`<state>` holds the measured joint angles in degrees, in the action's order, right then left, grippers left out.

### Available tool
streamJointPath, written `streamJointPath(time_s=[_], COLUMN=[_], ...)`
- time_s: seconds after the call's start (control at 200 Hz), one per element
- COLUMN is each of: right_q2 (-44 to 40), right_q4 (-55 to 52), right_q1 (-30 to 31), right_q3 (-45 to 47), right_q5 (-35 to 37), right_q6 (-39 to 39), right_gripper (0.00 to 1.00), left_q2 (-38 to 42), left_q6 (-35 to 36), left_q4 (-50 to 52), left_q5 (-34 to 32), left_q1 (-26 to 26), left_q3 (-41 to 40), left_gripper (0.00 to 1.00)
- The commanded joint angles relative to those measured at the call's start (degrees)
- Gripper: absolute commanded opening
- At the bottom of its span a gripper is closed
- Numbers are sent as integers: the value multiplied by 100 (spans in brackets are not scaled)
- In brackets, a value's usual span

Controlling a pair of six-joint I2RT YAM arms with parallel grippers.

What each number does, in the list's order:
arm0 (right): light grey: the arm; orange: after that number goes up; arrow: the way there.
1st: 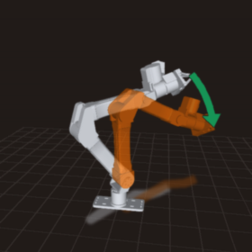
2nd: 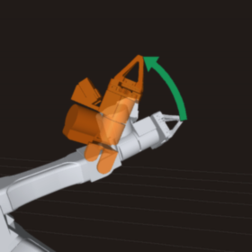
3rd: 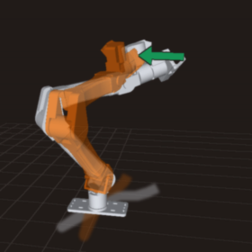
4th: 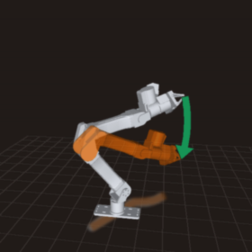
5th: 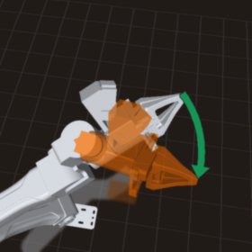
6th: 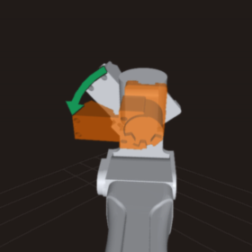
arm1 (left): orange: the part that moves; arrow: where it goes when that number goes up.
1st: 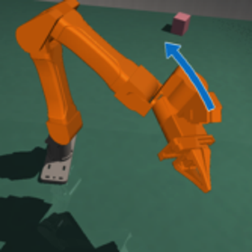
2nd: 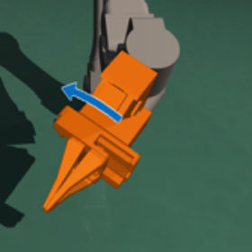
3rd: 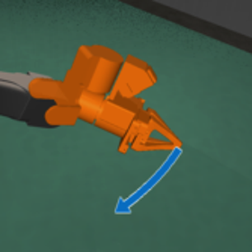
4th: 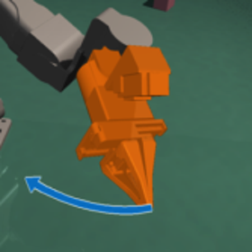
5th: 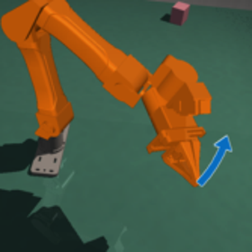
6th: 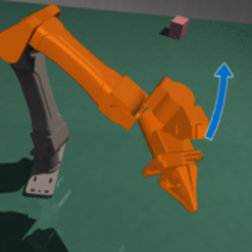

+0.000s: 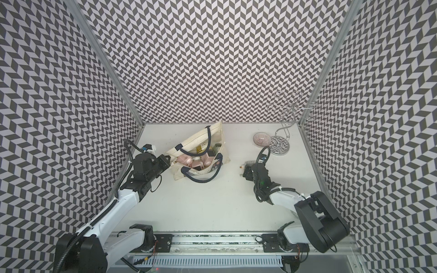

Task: Take out the pencil sharpeners from the tote bags
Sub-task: Place the pencil sharpener at the center of the board, then move the pencil sharpener to the center of the board.

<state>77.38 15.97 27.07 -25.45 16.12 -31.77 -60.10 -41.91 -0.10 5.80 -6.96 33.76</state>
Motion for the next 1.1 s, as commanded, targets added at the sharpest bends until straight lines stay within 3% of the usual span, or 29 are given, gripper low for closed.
streamJointPath(time_s=[0.0, 0.12, 0.245, 0.426, 0.646, 0.901, 1.092], right_q2=[-343, -530, -120, 849, 1640, -10, -863], right_q4=[-655, -4, 608, 848, 241, -1118, -1362], right_q1=[44, 53, 53, 45, -7, 78, 723], right_q3=[227, 684, 726, -132, -1307, -1710, -2424], right_q5=[26, -734, -1153, -1339, -1166, -1284, -1624], right_q6=[-496, -561, -492, -170, 138, 290, 771], right_gripper=[79, 76, 71, 69, 66, 66, 62], left_q2=[-26, -137, -236, -214, 20, 223, 302], left_q6=[-17, -58, -98, -120, -229, -274, -309], left_q4=[227, 152, 80, 114, 76, -84, -261], left_q5=[53, 116, 180, 93, -118, -430, -439], left_q1=[15, 11, -48, -196, -457, -789, -866], left_q3=[-91, -92, -101, -136, -456, -1015, -1372], left_gripper=[0, 0, 0, 0, 0, 0, 0])
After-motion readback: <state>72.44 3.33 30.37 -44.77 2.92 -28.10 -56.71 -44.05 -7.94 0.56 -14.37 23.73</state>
